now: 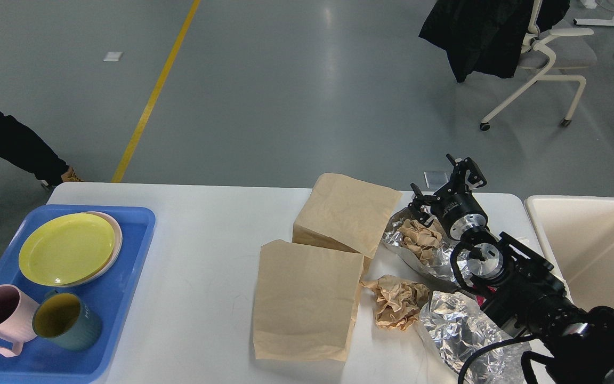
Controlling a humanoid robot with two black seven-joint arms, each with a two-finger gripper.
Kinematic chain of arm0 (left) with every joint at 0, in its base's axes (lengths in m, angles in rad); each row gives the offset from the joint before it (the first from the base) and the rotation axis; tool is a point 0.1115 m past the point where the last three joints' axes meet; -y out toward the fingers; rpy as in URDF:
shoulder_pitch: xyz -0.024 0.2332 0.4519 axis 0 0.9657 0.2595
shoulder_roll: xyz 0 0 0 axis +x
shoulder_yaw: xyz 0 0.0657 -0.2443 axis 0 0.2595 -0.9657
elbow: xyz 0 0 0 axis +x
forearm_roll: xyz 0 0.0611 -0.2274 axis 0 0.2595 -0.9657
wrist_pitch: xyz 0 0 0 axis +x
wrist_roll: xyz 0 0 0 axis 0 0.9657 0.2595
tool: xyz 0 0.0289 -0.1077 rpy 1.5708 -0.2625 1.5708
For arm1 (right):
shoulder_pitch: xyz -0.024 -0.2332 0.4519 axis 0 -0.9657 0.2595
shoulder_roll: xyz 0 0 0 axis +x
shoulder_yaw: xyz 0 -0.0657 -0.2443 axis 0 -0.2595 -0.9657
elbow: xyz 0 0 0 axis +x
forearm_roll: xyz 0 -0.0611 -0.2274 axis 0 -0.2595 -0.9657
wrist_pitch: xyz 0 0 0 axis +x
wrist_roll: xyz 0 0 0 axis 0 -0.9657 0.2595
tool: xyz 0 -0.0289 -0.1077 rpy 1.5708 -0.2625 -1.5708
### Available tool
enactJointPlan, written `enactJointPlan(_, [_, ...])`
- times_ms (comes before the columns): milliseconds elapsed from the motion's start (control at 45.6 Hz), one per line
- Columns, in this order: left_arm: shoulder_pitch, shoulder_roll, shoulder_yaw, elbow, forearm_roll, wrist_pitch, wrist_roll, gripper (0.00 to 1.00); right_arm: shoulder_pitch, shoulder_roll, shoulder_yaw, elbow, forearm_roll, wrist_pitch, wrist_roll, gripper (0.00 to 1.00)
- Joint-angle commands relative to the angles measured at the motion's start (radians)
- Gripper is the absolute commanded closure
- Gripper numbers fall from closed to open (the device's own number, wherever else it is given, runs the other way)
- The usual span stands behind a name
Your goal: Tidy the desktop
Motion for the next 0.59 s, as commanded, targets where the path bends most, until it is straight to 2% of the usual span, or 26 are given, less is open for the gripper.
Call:
enactJointPlan(0, [-0.153,0.102,0.056,-0.08,-0.004,-0.046,-0.003,0.04,0.0,0.0,0.0,0.0,0.0,0.0,0.001,0.0])
enactJointPlan(110, [-0.239,0.161,-0.025,-0.083,-0.005,-0.054,-0.003,0.04,0.0,0.0,0.0,0.0,0.0,0.0,0.001,0.0])
enactJointPlan(241, [-0.25,0.191,-0.165,-0.077,-0.005,-0.051,0.0,0.04,0.0,0.0,0.0,0.0,0.0,0.0,-0.001,0.0])
enactJointPlan(570, [-0.144,0.198,-0.447,-0.071,-0.019,-0.04,-0.003,0.04,0.0,0.0,0.0,0.0,0.0,0.0,0.001,0.0])
